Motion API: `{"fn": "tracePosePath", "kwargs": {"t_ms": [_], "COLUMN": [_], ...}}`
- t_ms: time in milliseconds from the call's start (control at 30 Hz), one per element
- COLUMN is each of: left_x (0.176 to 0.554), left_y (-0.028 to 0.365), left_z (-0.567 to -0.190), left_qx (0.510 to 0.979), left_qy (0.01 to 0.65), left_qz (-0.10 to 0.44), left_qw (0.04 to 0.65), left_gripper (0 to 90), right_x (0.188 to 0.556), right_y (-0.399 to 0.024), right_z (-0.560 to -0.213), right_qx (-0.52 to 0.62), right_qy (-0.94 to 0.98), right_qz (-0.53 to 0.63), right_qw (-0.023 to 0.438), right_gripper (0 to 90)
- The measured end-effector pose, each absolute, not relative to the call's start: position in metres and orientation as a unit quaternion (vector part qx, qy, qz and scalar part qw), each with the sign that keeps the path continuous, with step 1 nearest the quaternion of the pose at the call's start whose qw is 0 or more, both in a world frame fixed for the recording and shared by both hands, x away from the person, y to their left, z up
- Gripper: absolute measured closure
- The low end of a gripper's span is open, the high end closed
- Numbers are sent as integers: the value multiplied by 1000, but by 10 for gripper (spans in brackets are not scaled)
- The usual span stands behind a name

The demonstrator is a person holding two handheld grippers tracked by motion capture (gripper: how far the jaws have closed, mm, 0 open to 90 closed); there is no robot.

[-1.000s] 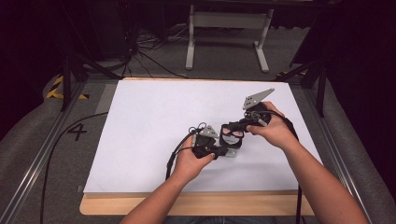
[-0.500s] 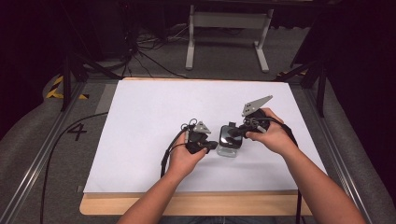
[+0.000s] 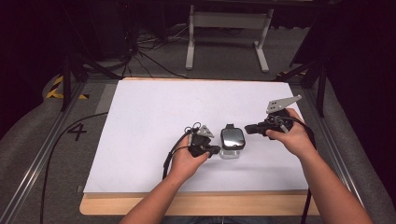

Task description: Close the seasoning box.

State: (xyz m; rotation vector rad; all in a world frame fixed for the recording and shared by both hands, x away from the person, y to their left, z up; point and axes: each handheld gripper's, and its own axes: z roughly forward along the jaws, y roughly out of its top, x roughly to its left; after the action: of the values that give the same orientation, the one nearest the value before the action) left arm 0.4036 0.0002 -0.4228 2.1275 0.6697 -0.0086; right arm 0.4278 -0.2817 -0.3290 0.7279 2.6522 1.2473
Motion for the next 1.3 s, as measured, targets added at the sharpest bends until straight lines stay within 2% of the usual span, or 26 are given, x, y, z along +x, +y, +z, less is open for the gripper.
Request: {"fn": "tracePosePath", "kwargs": {"t_ms": [67,200,367,433,633,767,967,1067,1300], "left_x": [401,394,388,388,391,392,405,411,422], "left_y": [4,24,57,76,117,139,174,184,205], "left_z": [-419,-401,-385,-381,-374,-377,-394,-402,-427], "left_qx": [856,858,848,844,823,821,811,810,792], "left_qy": [271,283,305,319,366,388,425,426,452], "left_qz": [-4,57,89,103,121,140,132,131,139], "left_qw": [440,425,424,418,417,394,380,381,385], "left_gripper": [832,717,621,555,471,427,360,357,346], "right_x": [427,423,420,419,416,417,421,424,430], "right_y": [-287,-298,-316,-325,-361,-377,-397,-402,-403], "right_z": [-328,-323,-322,-325,-337,-350,-376,-387,-410], "right_qx": [244,262,287,301,356,385,429,445,442], "right_qy": [873,863,848,843,821,811,789,777,797], "right_qz": [418,422,430,428,421,417,417,424,378], "right_qw": [64,91,113,124,146,147,141,136,161], "right_gripper": [900,891,820,784,695,643,598,587,560]}}
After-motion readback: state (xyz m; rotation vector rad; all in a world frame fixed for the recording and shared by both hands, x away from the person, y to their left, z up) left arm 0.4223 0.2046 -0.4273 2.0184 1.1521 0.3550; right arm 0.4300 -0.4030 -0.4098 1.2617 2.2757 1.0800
